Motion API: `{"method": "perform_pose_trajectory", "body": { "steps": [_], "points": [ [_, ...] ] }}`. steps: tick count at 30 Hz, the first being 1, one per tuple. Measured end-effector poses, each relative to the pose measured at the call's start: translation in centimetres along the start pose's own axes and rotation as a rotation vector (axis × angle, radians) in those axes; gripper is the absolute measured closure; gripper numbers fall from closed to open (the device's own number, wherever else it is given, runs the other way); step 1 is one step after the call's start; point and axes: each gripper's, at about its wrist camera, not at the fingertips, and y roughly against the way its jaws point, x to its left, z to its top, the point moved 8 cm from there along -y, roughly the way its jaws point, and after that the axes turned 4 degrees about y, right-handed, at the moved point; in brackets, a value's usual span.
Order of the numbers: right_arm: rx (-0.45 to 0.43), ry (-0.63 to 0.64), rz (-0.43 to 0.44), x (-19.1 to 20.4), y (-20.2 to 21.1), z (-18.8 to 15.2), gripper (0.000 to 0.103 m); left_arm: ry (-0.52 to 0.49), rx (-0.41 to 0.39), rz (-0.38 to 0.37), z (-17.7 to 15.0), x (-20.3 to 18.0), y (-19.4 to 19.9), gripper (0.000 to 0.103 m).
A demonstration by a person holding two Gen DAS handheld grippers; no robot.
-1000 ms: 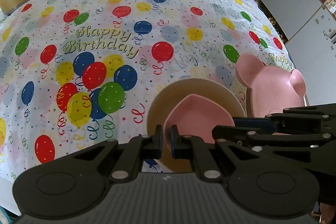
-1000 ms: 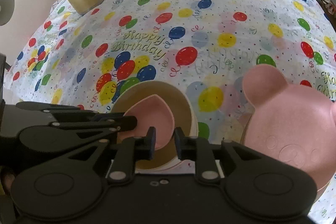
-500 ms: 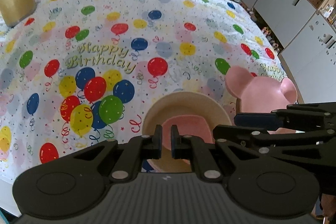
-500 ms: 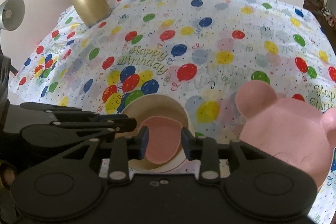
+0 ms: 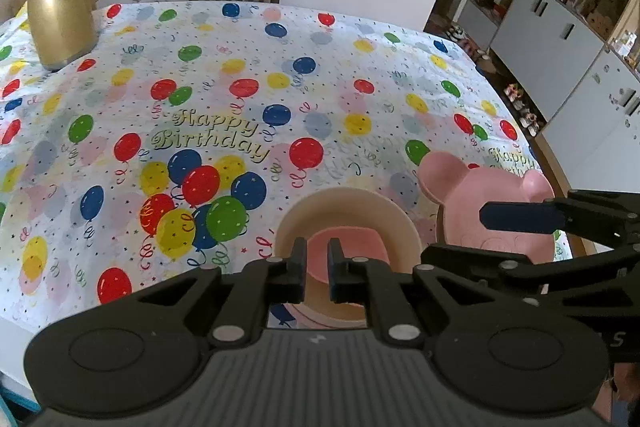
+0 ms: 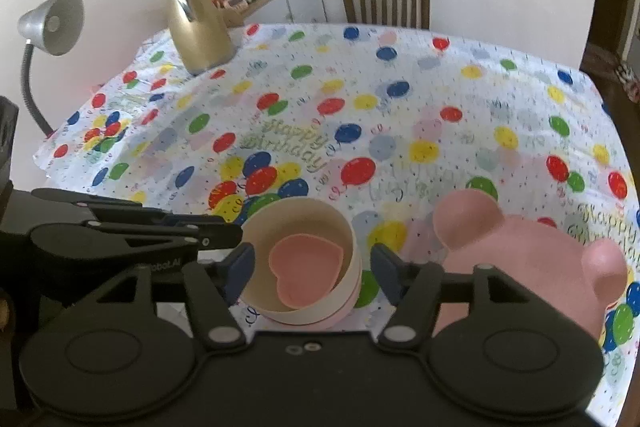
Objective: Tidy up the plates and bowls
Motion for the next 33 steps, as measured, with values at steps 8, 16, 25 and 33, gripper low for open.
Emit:
{"method": "perform_pose_trajectory", "body": {
  "steps": [8,16,25,33],
  "points": [
    [-0.038,0.007,-0.019,0.1,1.1,-0.1,0.021,0.014,-0.013,-0.005,0.0,0.7,0.6,0.066],
    [-0.063,-0.140,-0.057,-1.7,0.1,0.1,0.003,0.015,-0.018,-0.039,1.3,2.6,-0.1,0.028],
    [0.123,-0.482,-0.115,-4.2,-5.0,-3.5,0.015,0.056,0.127,-0.071,0.2,4.9,-4.3,0.028],
    [0.168,-0.508,-0.154,-3.9,-6.1,-4.0,0.034,-0.003,0.234,-0.084,-1.1,5.4,-6.7,0.028]
  ]
}}
